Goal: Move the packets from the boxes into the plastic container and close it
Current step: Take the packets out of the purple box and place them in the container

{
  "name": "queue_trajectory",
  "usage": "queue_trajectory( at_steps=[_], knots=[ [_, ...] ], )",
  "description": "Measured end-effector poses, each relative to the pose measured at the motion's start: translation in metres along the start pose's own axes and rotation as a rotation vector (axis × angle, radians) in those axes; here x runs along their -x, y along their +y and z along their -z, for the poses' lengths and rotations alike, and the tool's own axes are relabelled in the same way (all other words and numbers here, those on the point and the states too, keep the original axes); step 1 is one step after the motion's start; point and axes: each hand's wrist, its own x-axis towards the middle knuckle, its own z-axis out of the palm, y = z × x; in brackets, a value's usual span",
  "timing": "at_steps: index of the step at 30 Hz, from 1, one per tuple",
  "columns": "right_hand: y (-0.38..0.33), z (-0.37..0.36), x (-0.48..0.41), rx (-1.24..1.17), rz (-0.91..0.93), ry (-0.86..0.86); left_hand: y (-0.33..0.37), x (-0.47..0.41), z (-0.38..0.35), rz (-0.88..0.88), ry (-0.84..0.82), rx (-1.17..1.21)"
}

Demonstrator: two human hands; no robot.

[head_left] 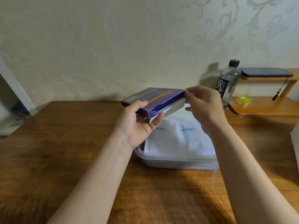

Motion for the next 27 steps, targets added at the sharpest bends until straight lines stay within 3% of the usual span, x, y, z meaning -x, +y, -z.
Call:
queue_trajectory(
  at_steps=[6, 14, 21, 27],
  knots=[
    [-0.009, -0.004, 0.01, 0.253, 0.131, 0.063, 0.001, 0.001, -0.003, -0.098, -0.001, 0.045],
    [-0.019, -0.018, 0.027, -0.034, 0.159, -0.415, 0.002, -0.002, 0.003, -0.175, 0.062, -0.034],
    [-0.019, -0.015, 0.028, -0.162, 0.102, -0.569, 0.002, -0.002, 0.001, -0.213, 0.124, -0.097],
    [-0.023, -0.03, 0.039, 0.022, 0.184, -0.445, -0.001, -0.004, 0.004, -0.254, 0.092, -0.131]
  ],
)
